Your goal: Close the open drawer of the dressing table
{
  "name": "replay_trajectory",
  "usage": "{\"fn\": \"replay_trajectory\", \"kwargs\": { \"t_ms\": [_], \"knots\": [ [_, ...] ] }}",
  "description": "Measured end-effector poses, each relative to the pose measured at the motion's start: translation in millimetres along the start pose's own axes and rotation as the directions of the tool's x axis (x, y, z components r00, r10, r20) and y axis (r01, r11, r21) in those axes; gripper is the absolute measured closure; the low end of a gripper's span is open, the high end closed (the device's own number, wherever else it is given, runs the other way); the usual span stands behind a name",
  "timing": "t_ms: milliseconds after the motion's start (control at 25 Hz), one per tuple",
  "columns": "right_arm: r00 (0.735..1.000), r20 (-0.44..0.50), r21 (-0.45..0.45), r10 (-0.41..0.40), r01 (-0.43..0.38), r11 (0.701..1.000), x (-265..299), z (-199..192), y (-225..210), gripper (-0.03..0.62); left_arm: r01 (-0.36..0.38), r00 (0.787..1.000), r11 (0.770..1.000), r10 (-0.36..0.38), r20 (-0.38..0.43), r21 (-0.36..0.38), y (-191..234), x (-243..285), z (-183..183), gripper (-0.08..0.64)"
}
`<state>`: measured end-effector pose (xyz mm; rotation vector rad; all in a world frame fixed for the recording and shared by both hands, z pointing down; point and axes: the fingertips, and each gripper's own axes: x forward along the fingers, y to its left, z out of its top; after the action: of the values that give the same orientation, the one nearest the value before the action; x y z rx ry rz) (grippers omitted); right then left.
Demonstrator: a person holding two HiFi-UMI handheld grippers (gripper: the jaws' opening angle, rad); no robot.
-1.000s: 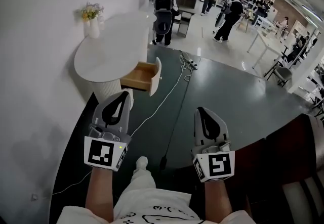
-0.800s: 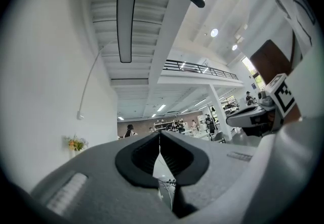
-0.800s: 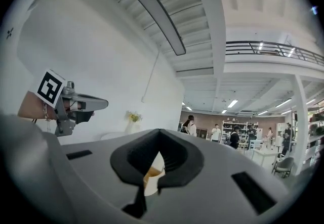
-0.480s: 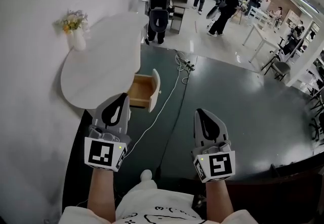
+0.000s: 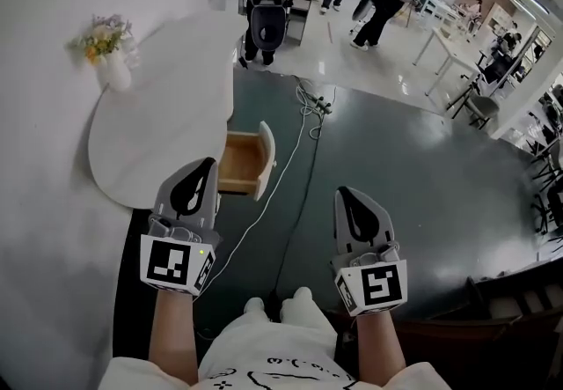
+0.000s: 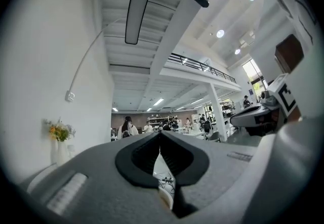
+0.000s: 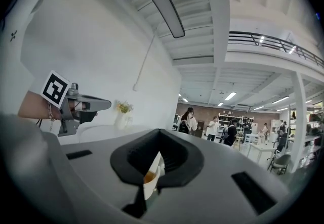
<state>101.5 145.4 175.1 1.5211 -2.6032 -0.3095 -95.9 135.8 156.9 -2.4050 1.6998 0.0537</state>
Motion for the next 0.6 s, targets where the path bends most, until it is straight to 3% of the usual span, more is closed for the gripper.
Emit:
{"fn": "replay_trajectory", "kwargs": {
  "t_ms": [360, 600],
  "knots": [
    [0.999, -0.006, 0.009, 0.032, -0.032, 0.999, 40, -32, -30, 0.592, -0.027, 0.999, 1.0, 0.027, -0.027, 0.004, 4, 40, -28, 0.543],
    [0.998, 0.009, 0.038, 0.06, -0.06, 0.997, 91, -49, -81, 0.592, -0.055, 0.997, 0.998, 0.057, -0.053, 0.038, 6, 103, -37, 0.543]
  ]
}}
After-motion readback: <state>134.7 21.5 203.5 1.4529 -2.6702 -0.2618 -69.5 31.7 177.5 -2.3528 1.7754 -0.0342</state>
